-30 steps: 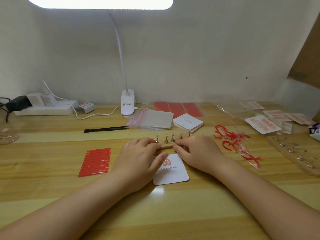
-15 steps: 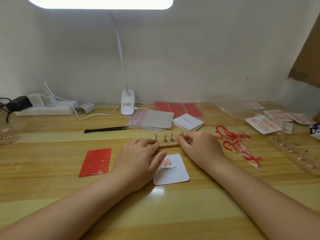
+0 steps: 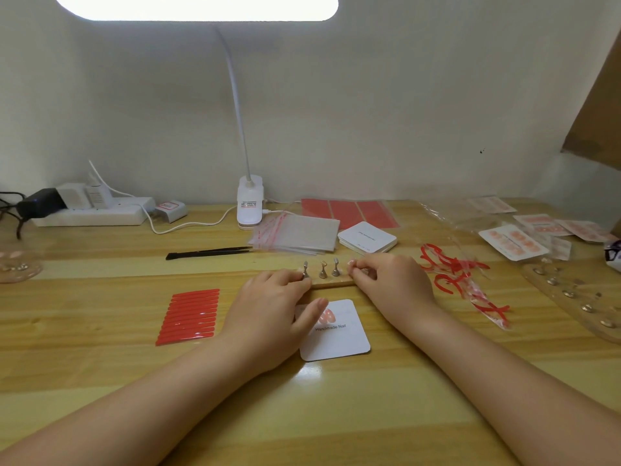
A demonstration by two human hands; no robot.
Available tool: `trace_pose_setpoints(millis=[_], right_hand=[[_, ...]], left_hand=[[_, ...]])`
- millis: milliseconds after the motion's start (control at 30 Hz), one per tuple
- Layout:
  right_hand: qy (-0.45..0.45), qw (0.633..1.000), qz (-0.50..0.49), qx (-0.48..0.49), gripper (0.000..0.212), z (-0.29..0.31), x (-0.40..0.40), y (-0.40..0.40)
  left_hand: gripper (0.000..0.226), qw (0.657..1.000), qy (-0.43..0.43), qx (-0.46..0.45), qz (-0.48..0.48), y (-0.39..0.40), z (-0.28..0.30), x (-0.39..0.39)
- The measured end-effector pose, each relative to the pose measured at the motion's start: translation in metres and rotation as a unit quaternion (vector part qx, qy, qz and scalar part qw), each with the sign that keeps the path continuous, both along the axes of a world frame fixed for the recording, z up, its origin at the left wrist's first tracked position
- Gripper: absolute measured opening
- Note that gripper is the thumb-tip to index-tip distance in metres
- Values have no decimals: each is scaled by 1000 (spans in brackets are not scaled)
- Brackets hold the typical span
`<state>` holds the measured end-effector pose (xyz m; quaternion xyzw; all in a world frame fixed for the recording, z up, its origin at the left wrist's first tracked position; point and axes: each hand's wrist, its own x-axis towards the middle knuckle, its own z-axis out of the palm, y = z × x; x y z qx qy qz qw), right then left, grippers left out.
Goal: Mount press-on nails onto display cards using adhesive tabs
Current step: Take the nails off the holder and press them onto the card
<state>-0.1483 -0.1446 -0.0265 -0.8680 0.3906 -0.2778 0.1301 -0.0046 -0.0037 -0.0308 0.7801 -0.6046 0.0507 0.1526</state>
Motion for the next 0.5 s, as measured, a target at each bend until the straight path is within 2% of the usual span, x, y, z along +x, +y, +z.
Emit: trace_pose_setpoints(millis=[100,200,300,500], right_hand=[[-33,999,12,-15,17,0,0,3],[-93,993,40,-55,13,-1,0,7],[-168,981,90,-47,13,-1,3,13],[-237,957,166,-13,7,-1,5,23]], left_hand=[[53,1000,7,-8,-2,0,-1,0],[48,1000,19,-20,-4,0,-1,1],[40,998,38,-40,-6,0,-1,2],[26,978,106,-178,5,2,4,1]])
